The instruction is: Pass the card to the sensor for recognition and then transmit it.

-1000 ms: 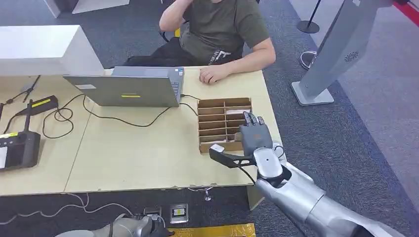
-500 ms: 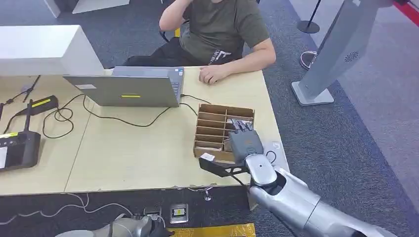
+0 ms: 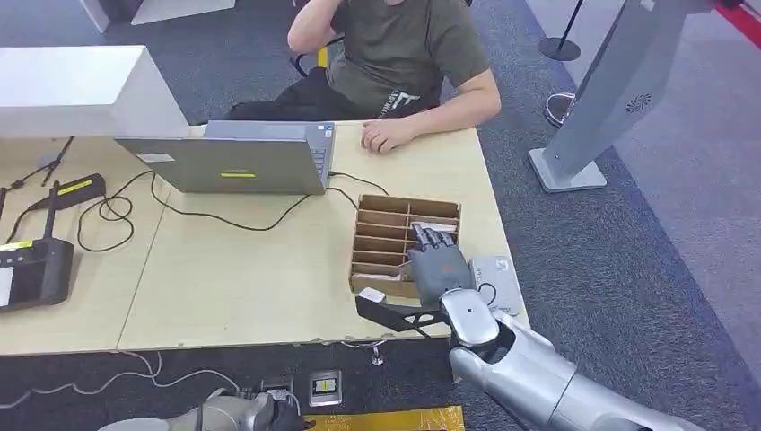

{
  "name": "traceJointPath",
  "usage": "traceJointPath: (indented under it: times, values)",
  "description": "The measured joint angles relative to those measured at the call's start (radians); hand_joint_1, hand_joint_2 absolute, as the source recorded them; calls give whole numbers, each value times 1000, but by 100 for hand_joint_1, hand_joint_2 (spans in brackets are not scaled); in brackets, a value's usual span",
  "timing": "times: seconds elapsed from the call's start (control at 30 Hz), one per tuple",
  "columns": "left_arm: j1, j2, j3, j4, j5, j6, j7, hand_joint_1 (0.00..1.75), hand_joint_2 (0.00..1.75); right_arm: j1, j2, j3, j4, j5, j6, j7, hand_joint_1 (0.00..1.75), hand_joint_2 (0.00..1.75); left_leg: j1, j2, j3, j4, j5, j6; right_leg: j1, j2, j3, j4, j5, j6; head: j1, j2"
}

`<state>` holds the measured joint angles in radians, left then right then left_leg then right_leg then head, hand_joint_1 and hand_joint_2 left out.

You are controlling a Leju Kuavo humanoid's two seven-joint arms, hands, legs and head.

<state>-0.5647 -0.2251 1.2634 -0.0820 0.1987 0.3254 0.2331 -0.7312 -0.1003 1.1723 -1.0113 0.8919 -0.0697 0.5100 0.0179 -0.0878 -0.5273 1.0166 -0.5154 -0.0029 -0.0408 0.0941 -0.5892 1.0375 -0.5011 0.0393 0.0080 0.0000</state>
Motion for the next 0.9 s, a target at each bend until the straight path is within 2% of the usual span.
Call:
traceJointPath:
  times: [0.13,0.37,0.7,0.9]
  values:
    - [0,1,0,0,0,0,0,0,0,0,0,4,0,16,-21,8,175,175,0,0,0,0,0,0,0,0,0,0,0,0,0,0]
    - [0,2,0,0,0,0,1,0,0,-38,-5,-8,-38,85,-58,64,175,175,0,0,0,0,0,0,0,0,0,0,0,0,0,0]
    - [2,5,0,0,0,-1,1,0,0,-119,-45,-73,-192,168,-57,141,175,175,0,0,0,0,0,0,0,0,0,0,0,0,0,0]
    - [4,5,0,0,0,-3,1,0,0,-155,-72,-126,-309,173,-50,153,175,175,0,0,0,0,0,0,0,0,0,0,0,0,0,0]
